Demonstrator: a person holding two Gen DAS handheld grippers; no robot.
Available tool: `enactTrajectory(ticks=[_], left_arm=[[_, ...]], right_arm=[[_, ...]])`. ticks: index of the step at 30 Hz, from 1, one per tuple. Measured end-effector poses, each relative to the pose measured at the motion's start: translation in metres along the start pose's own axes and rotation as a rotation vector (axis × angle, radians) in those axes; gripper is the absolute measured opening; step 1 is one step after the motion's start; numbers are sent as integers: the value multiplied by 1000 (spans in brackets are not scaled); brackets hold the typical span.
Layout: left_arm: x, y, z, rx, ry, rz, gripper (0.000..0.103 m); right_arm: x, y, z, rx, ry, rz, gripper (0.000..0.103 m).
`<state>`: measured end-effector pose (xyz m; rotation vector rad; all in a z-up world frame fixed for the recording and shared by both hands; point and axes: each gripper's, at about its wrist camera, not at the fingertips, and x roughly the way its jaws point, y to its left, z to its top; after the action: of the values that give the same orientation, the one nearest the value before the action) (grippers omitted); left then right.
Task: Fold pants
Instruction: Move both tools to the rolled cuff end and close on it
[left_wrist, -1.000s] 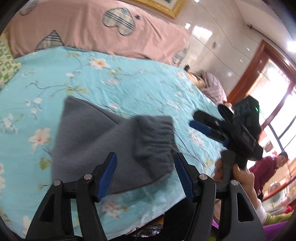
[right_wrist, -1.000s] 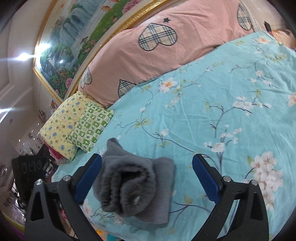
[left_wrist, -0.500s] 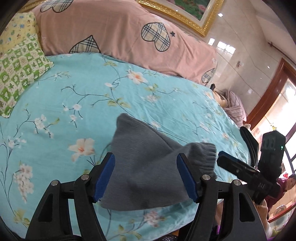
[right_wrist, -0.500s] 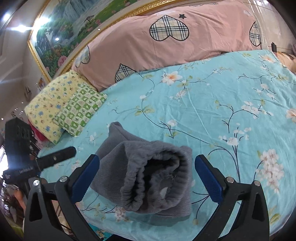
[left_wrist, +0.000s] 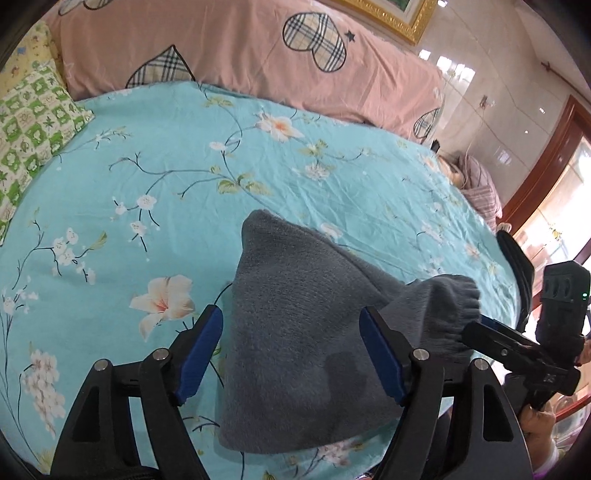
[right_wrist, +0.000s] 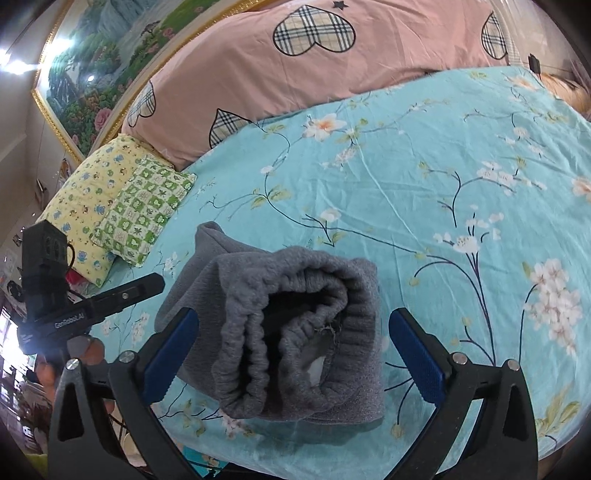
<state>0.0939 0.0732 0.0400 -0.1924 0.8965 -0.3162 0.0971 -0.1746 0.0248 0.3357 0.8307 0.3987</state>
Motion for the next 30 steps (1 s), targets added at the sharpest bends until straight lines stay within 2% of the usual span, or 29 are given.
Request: enactTrajectory(ticks=[4,11,18,21,23,27,30], left_arm=[[14,6,1,-13,25,9,77],[40,14,3,-38,79,20,77],[62,31,5,-105,119,-9,78],[69,39,5,-133,132,-25,73],[74,44,4,-157,145,-48,63],[85,58,1,-219,167,-103,60],[90,63,-1,-237,168,-127,60]], right_arm=[[7,-5,-3,11,19,-2,103],[24,-19,-9,76,73,44,103],[27,-37,-14,105,80,41,102],[27,-41,-16,99,82,49,102],[29,-41,-17,78,80,52,102],[33,-42,-18,54,91,96,93],[36,-44,-19,40,103,125,91]])
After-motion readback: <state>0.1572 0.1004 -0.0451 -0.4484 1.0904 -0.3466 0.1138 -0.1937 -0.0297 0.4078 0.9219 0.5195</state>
